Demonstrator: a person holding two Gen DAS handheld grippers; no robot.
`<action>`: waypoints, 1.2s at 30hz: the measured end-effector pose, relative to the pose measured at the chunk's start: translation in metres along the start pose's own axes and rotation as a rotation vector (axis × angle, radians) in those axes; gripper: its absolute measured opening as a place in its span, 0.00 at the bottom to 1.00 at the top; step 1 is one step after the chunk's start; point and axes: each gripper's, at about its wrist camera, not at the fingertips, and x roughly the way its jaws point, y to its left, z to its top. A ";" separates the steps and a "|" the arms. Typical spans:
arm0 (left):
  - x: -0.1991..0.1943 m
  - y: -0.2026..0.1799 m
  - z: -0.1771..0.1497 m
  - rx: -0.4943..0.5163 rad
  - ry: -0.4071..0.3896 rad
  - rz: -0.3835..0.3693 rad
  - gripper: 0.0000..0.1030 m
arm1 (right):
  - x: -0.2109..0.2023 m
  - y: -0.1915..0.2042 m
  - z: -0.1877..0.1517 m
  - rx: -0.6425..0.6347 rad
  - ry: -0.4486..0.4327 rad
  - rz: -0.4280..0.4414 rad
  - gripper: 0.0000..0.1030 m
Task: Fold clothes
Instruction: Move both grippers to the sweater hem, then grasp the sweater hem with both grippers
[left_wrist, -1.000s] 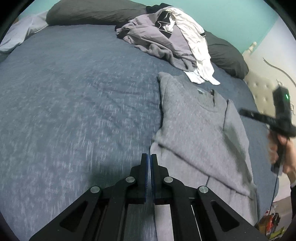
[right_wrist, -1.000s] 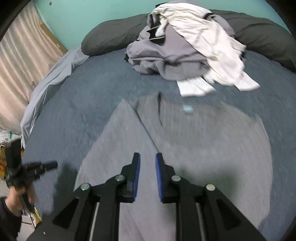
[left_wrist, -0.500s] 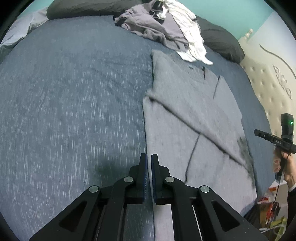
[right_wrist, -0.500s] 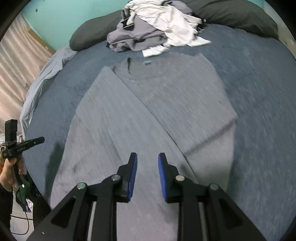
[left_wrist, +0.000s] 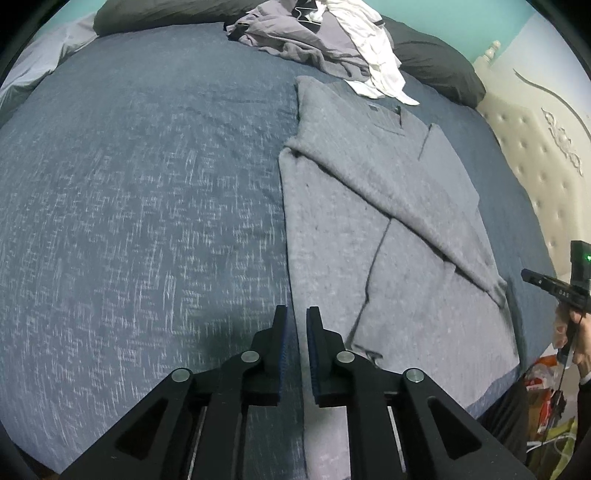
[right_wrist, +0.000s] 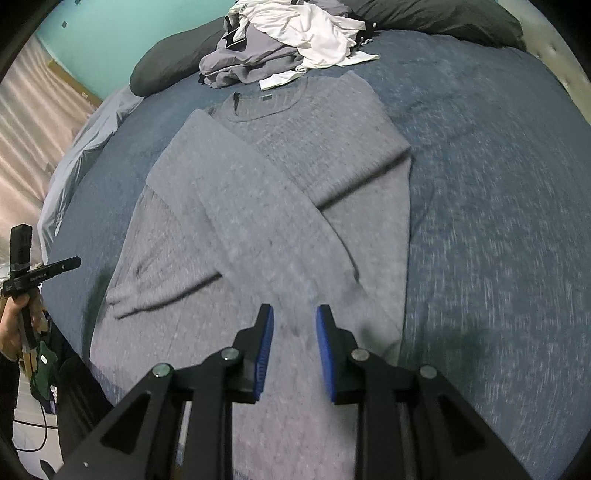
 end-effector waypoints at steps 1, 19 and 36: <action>0.000 -0.002 -0.003 0.002 0.000 -0.002 0.12 | -0.002 -0.001 -0.004 0.001 -0.001 -0.001 0.23; 0.001 -0.023 -0.047 0.046 0.066 -0.006 0.30 | -0.016 -0.008 -0.070 -0.002 0.048 -0.016 0.41; 0.019 -0.019 -0.091 0.020 0.154 0.019 0.32 | -0.031 -0.028 -0.118 0.041 0.066 -0.042 0.48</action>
